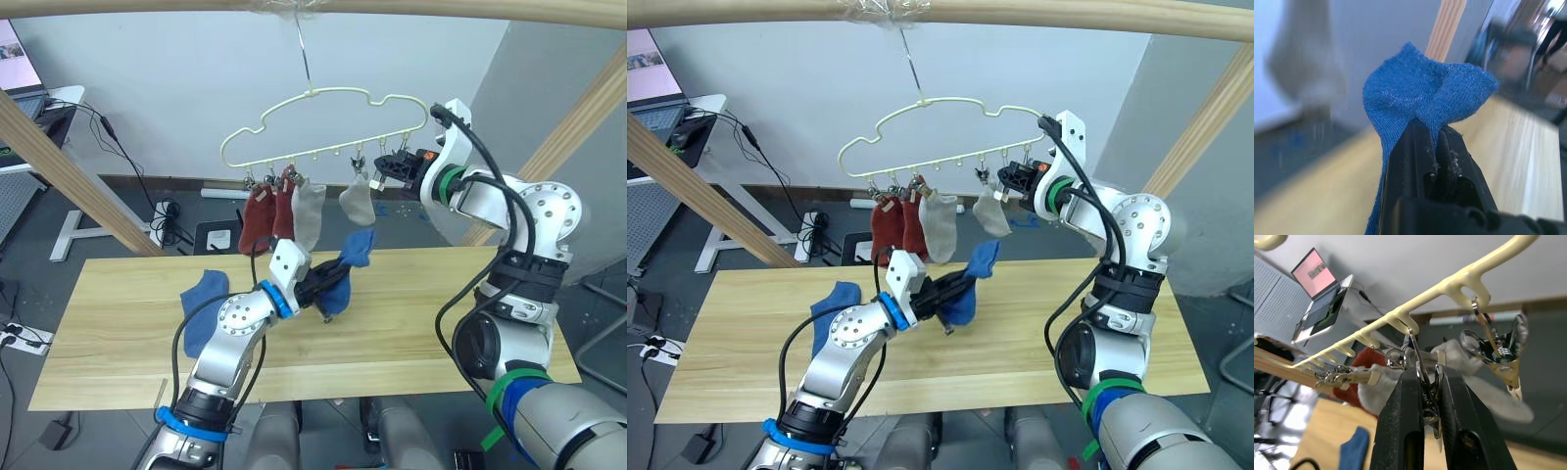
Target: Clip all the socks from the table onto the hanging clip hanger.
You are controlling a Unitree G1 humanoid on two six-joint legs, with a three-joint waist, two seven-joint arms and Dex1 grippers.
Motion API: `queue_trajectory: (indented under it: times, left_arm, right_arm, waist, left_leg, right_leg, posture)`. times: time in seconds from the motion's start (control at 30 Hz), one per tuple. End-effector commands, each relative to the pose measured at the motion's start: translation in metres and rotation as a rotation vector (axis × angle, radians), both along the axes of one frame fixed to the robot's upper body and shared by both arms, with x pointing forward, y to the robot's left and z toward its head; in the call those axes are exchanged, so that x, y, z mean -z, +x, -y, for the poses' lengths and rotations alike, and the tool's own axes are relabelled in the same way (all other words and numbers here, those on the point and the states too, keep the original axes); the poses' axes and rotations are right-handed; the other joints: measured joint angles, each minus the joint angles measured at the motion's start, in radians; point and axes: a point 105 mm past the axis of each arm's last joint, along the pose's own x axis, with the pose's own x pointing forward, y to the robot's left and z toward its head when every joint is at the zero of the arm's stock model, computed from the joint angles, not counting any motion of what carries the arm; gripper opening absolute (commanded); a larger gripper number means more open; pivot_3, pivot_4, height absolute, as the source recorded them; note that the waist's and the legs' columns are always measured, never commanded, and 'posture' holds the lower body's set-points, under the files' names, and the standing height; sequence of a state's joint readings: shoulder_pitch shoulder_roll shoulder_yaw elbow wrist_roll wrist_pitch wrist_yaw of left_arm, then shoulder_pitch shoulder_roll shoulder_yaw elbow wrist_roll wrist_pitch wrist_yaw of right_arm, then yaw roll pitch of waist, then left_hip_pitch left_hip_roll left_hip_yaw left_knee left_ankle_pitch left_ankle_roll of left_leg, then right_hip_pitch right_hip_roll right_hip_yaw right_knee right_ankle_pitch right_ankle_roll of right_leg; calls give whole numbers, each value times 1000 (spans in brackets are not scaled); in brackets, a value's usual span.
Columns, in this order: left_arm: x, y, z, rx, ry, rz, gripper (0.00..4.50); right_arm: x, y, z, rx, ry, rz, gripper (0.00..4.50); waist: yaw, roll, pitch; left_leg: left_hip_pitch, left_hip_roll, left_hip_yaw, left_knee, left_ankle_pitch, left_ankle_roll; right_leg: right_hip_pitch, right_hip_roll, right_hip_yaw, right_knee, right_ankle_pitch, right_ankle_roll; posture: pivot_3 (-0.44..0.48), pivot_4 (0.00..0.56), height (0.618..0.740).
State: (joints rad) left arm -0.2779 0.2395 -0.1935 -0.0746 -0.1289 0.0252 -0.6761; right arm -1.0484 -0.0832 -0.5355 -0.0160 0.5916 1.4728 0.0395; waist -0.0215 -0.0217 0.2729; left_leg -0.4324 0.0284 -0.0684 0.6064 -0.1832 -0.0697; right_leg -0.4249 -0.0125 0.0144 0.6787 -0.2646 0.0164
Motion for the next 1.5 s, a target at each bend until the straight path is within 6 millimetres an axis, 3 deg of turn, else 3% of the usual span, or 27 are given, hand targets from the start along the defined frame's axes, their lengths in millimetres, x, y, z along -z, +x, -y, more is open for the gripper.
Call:
queue_trajectory:
  times: [0.03,0.33,0.77,1.4,1.43,1.5]
  left_arm:
    - [-19,-2,9,-5,-37,99,34]
    - [-36,10,6,-73,-73,201,34]
    - [-37,7,-6,-100,-82,217,34]
    - [-44,18,3,-106,-97,235,34]
    - [-45,18,4,-104,-97,236,0]
    - [-45,18,4,-101,-103,230,0]
  right_arm:
    - [5,-3,9,28,44,-84,108]
    - [3,-7,1,7,91,-106,108]
    - [3,-7,7,18,89,-119,108]
    - [0,-9,1,-16,123,-132,108]
    - [-2,-10,1,-23,135,-127,824]
    - [-5,-10,2,-30,149,-116,1364]
  waist:
    - [-1,0,0]
    - [-2,0,0]
    - [-3,0,0]
    - [-3,0,0]
    - [-3,0,0]
    - [-5,0,0]
  left_leg:
    - [0,0,0,0,0,0]
    - [0,0,0,1,0,0]
    - [-1,0,0,1,0,0]
    - [-1,0,-1,1,0,0]
    - [-1,0,-1,1,0,0]
    - [-1,0,-1,1,0,0]
  right_leg:
    - [0,0,0,0,0,0]
    - [0,0,0,0,0,1]
    - [0,0,-1,0,0,1]
    - [0,0,-1,0,0,1]
    - [0,0,-1,0,0,1]
    - [0,1,-1,0,0,1]
  posture:
    - [19,277,740]
    - [18,275,740]
    - [24,273,740]
    - [22,284,740]
    - [22,284,740]
    - [22,284,740]
